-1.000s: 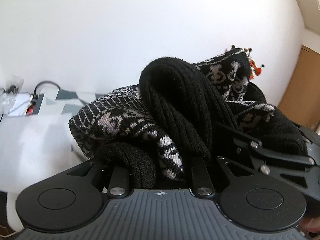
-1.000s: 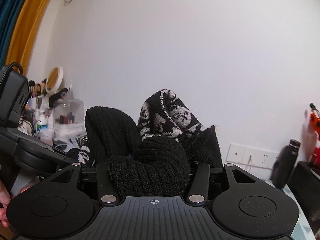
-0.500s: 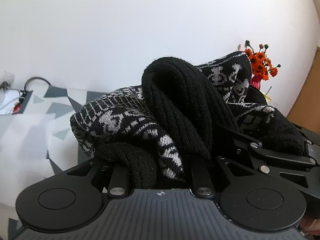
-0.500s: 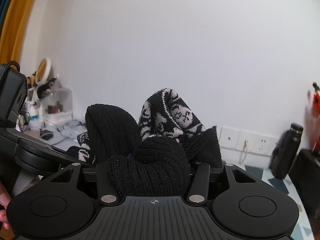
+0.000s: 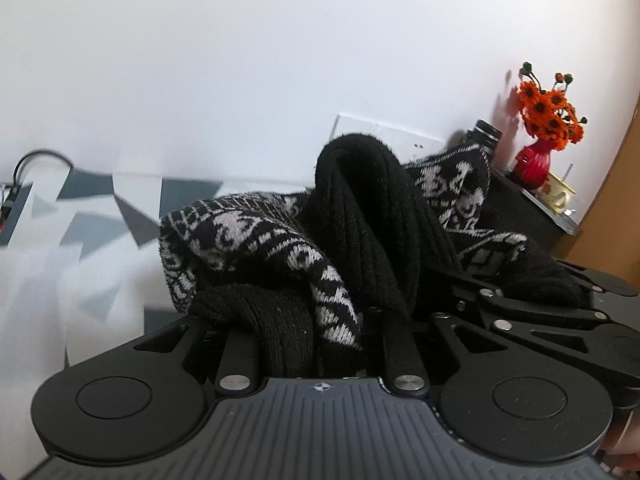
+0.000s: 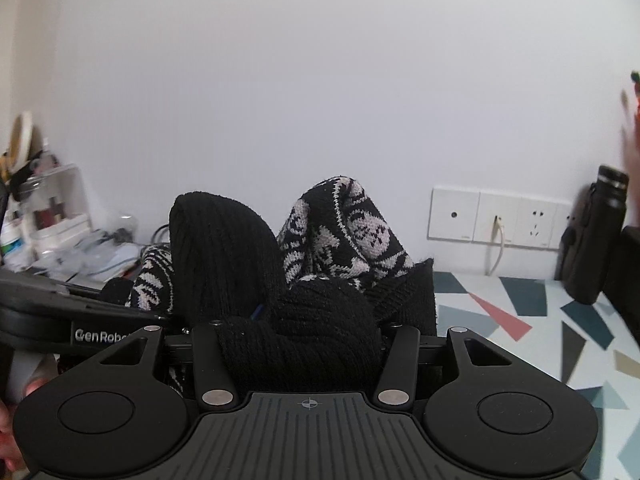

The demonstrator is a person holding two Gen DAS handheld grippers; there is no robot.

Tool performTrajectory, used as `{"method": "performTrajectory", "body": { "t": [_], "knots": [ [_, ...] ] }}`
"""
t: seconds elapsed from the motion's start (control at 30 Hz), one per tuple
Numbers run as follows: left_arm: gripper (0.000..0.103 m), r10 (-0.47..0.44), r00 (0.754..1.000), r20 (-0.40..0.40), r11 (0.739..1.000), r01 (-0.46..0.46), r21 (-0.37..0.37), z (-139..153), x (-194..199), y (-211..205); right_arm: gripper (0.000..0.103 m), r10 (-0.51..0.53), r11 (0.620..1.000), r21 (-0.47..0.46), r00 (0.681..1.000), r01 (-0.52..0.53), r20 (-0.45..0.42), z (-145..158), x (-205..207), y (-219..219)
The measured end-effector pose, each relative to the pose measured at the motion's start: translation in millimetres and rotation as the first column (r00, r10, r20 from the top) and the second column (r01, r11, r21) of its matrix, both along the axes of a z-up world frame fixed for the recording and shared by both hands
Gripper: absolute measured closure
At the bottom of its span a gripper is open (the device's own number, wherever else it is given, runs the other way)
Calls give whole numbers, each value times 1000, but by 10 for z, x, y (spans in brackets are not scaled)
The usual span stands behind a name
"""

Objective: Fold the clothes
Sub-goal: 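Carry the bundle with both grippers over to the patterned white table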

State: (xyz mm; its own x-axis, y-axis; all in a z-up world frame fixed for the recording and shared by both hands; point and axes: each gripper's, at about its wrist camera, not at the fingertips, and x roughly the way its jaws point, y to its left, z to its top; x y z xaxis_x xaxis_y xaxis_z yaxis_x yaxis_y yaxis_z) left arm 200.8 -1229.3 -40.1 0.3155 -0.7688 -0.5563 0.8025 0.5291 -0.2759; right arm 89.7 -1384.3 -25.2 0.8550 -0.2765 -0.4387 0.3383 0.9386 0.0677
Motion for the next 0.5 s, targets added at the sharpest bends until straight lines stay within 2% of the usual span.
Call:
{"method": "performTrajectory", "body": {
  "t": [0.07, 0.2, 0.3, 0.4, 0.43, 0.47, 0.5],
  "knots": [
    [82, -3, 1000, 11, 1000, 3, 7, -121, 184, -105, 59, -8, 1000, 14, 1000, 8, -25, -141, 234, -132],
    [82, 26, 996, -85, 996, -19, 91, -572, 623, -263, 58, -7, 1000, 10, 985, 9, -170, -598, 642, -276],
    [77, 38, 990, -134, 993, -22, 120, -797, 796, -244, 50, -41, 999, 9, 983, 44, -180, -788, 687, -349],
    [59, 22, 984, -174, 995, -4, 103, -892, 872, -183, 44, -44, 996, 65, 984, 56, -170, -846, 688, -475],
    [49, 14, 983, -184, 995, 4, 102, -920, 885, -176, 39, -44, 996, 70, 984, 57, -174, -853, 694, -498],
    [43, 6, 982, -191, 995, 13, 100, -947, 897, -174, 36, -46, 995, 76, 983, 60, -178, -853, 697, -528],
    [42, -2, 981, -192, 995, 21, 94, -962, 898, -173, 34, -49, 994, 85, 983, 65, -179, -855, 689, -542]
  ]
}}
